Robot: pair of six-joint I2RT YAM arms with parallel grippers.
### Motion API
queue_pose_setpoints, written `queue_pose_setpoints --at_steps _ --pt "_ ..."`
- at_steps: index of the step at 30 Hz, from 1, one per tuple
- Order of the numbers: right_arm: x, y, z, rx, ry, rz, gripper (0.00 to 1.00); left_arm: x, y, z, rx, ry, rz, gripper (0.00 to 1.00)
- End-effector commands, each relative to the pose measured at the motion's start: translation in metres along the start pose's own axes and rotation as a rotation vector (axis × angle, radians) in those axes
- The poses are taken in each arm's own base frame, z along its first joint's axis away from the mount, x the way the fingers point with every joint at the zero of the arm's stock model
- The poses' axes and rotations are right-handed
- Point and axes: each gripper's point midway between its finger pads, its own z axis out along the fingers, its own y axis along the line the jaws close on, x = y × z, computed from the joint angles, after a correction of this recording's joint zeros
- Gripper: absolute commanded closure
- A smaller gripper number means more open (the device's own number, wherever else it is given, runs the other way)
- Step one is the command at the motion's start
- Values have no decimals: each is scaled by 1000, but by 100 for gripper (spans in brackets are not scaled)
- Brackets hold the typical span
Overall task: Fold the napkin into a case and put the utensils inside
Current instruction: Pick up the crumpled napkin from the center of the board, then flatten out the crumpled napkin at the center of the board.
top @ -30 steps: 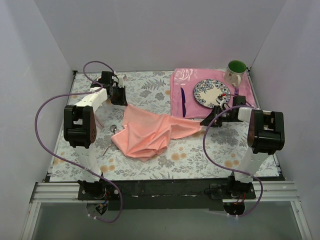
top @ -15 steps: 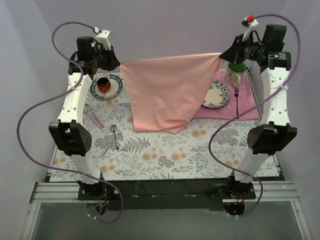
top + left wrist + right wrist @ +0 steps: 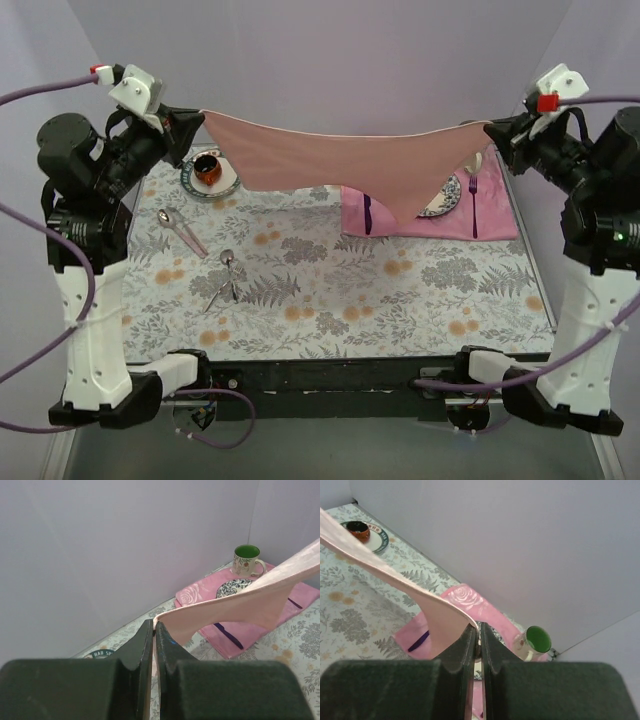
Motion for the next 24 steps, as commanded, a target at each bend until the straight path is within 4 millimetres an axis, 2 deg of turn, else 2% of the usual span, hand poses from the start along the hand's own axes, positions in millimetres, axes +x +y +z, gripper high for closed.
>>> queue_pose_setpoints --at_steps 1,2,6,9,11,12,14,15,16,17,18,19,21,22,23,24 --pt "-35 3 -34 91 -97 -156 99 -18 -20 -32 23 -46 41 100" --pt "-38 9 -42 94 -99 -160 99 -32 -24 -42 18 -74 52 100" --pt "-53 5 -55 143 -108 -187 99 -50 -29 -53 23 -89 33 100" --pt "-56 6 -51 119 -116 -178 99 -48 -24 -47 7 -65 3 100" --pt "-50 3 -42 109 -106 -147 99 -37 -15 -41 -30 -26 -27 100" --pt "-43 -1 -38 115 -90 -130 99 -25 -6 -29 -47 9 -49 100" --pt "-16 -10 -19 110 -33 -86 99 -4 5 -18 -85 77 -96 100" --pt "-5 -13 -11 104 -11 -72 99 21 15 -3 -103 154 -132 100" --pt "9 -18 0 92 19 -48 99 34 19 3 -111 188 -150 100" --pt "31 -18 12 68 62 -18 99 47 22 10 -111 222 -169 100" --pt "42 -15 20 37 78 3 99 60 25 17 -112 253 -185 100" --pt "61 -16 33 8 115 37 99 88 28 28 -107 313 -219 100" --pt "92 -9 53 -40 173 81 99 112 32 41 -106 348 -243 100" --pt "111 -9 66 -60 209 103 99 144 34 50 -106 409 -272 100" --pt "127 -1 78 -88 230 114 99 159 35 54 -104 433 -285 100" --pt "138 -2 86 -84 247 105 99 169 39 63 -108 428 -283 100"
